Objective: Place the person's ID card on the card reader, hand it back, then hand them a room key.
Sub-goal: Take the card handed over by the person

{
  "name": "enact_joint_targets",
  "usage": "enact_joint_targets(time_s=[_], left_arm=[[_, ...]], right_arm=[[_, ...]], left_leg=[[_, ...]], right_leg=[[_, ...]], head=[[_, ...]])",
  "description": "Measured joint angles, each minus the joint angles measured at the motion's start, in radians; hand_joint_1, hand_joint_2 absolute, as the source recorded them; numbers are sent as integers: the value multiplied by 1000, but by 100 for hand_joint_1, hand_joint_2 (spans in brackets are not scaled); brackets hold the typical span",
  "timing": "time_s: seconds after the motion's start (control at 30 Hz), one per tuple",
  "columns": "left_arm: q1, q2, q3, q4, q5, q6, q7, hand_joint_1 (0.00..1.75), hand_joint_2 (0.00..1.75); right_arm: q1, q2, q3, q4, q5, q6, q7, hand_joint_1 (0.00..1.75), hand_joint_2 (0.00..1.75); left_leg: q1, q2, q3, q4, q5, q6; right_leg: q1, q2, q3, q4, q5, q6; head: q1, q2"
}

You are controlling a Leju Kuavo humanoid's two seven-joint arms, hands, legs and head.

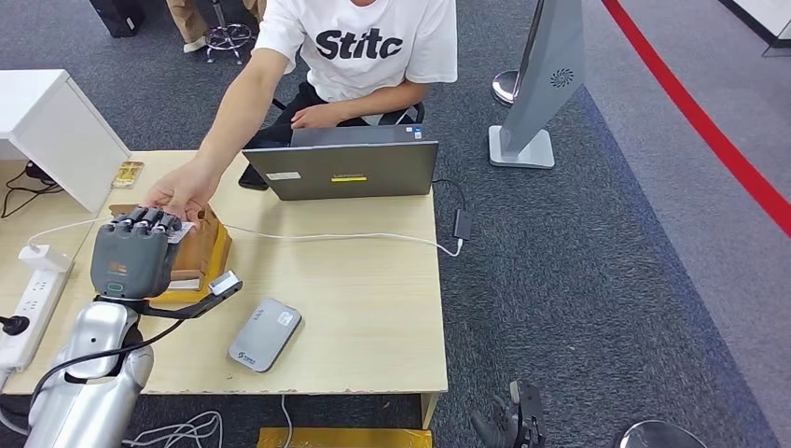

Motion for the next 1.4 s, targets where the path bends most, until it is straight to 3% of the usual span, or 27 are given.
enact_joint_targets(time_s=[0.27, 0.53, 0.67, 0.93, 1.4], left_arm=[[45, -24, 0, -13, 62, 19, -41, 175, 175], [265, -136, -8, -70, 141, 112, -136, 175, 175], [337, -180, -9, -69, 206, 135, -171, 175, 175], [364, -226, -6, 14, 230, 133, -186, 175, 175], [362, -239, 2, 84, 218, 130, -176, 175, 175]], right_arm=[[3, 0, 0, 0, -10, -7, -10, 0, 175], [19, 0, -6, 0, -33, -12, -41, 0, 175], [24, -1, -13, 1, -38, -17, -43, 0, 175], [25, -2, -28, 1, -35, -25, -45, 0, 175], [26, -3, -30, 1, -28, -25, -45, 0, 175]], left_leg=[[0, 0, 0, 0, 0, 0], [-1, 1, 0, 0, -3, 2], [-1, 1, 0, 0, -4, 3], [-1, 0, -1, 0, -2, 4], [-1, 0, -1, 0, -2, 3]], right_leg=[[0, 0, 0, 0, 0, 0], [-1, 1, 0, -1, -1, 1], [-1, 1, 0, -1, -1, 2], [-1, 0, 0, -1, -1, 1], [-1, 0, 0, -1, -1, 1]], head=[[0, 0], [-1, 0], [-1, 0], [-1, 0], [-1, 0]])
